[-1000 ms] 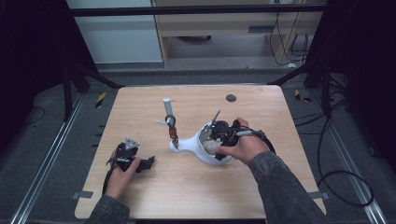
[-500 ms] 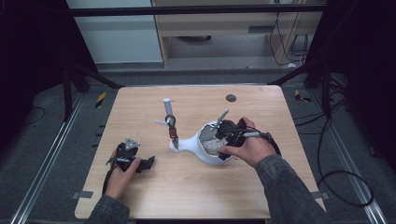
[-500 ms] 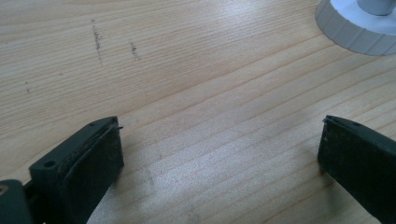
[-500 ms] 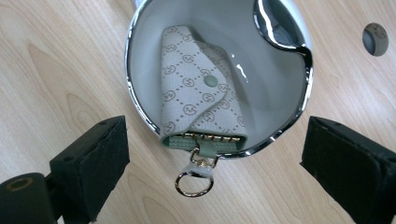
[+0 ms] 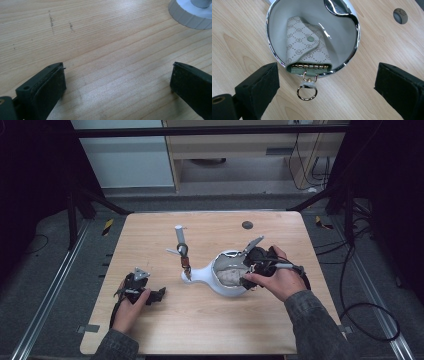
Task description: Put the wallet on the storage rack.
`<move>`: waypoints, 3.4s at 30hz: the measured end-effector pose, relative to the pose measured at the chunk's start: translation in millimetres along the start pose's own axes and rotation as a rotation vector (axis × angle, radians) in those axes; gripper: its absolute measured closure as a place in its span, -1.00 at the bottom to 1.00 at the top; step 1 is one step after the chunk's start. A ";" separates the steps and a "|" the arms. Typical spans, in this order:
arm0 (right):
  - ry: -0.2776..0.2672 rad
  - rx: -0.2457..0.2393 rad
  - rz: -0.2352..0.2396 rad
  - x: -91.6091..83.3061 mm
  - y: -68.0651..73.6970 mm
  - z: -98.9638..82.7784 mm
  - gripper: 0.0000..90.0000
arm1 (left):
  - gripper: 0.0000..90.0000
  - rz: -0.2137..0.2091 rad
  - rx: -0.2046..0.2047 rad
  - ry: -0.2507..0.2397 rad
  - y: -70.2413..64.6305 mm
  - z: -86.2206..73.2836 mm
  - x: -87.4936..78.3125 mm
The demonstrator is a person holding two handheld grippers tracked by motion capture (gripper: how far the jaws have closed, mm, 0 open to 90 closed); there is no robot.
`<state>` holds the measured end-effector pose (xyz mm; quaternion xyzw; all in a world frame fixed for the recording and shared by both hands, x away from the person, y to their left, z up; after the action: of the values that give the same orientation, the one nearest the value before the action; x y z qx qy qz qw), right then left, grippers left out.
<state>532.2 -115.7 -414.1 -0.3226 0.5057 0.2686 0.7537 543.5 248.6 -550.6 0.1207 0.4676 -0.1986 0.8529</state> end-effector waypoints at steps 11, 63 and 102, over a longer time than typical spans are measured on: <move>-0.080 0.055 -0.015 -4.8 -12.8 -14.5 -0.84 | -1.00 0.000 -0.001 -0.001 -0.3 -0.1 -0.1; -0.186 0.407 0.038 57.4 -53.3 -110.6 -0.88 | -1.00 -0.001 -0.003 -0.004 -1.4 -0.7 -0.4; -0.214 0.540 0.003 123.0 -46.9 -116.8 -0.95 | -1.00 -0.001 -0.004 -0.004 -1.5 -0.8 -0.4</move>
<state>540.0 -224.9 -551.9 -0.0793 0.4770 0.1580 0.8609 542.1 247.6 -550.7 0.1183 0.4665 -0.1985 0.8538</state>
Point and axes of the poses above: each handheld gripper's, and its own axes: x roughly forward along the jaws, z roughly out of its top, y roughly to its left, the point moved 6 cm from there along x, roughly forward along the jaws, and after that the axes turned 13 degrees about y, right-handed, at the moved point
